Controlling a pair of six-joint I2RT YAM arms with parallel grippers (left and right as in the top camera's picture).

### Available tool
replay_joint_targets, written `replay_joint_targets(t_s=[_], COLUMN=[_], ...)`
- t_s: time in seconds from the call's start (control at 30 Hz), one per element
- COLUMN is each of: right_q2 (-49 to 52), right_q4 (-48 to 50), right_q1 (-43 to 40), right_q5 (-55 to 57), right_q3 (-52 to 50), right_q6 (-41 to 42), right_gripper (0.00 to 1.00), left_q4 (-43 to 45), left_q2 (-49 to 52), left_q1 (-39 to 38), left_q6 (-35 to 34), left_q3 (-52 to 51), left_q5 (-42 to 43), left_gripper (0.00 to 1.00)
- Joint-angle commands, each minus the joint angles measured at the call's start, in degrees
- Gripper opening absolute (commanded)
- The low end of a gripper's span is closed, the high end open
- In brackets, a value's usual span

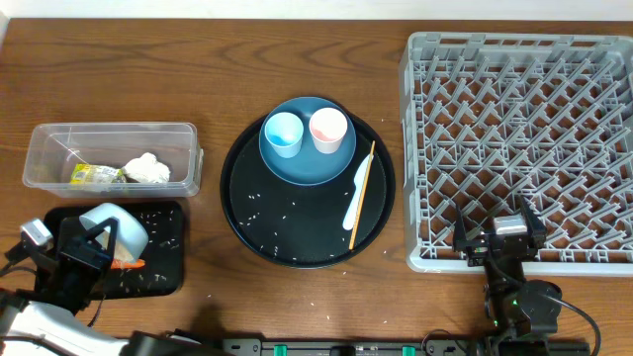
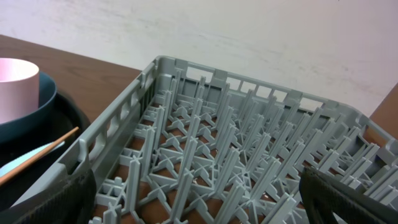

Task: Sort waste into correct bins and load items into the dishwasher rack
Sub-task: 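Lift the rice bowl left and tip the rice onto the black tray, then hold the light-blue bowl inverted over the black tray and shake out rice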

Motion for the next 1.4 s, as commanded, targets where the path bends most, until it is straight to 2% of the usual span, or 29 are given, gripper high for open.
replay_joint_targets(t_s=[0.0, 0.47, 0.77, 1.0, 1.3, 1.37], right_q2=[0.04, 0.04, 0.04, 0.04, 0.04, 0.04], right_q4=[-0.2, -0.2, -0.2, -0.2, -0.2, -0.2], right_q1=[-0.31, -0.31, -0.31, -0.31, -0.31, -0.31], right_q5=[0.13, 0.13, 0.13, 0.13, 0.13, 0.11], right_q3=[-0.09, -0.09, -0.09, -0.09, -0.09, -0.09], right_q6=[-0.31, -0.31, -0.31, -0.31, -0.31, -0.31], right_gripper=[0.99, 0.99, 0.99, 0.99, 0.99, 0.99], left_q4=[-0.09, 0.13, 0.28, 0.28, 0.81, 0.63], left_q2=[1.68, 2.38, 2.38, 2.38, 3.8, 5.38], left_q1=[1.09, 4.66, 4.66, 4.66, 4.66, 4.66], left_q6=[1.14, 3.21, 5.62, 9.99, 9.94, 8.17], left_q3=[-0.11, -0.11, -0.11, -0.13, -0.13, -0.13], left_q5=[3.56, 4.31, 8.68, 16.57, 17.31, 17.31], left_gripper=[0.06, 0.06, 0.06, 0.06, 0.06, 0.06])
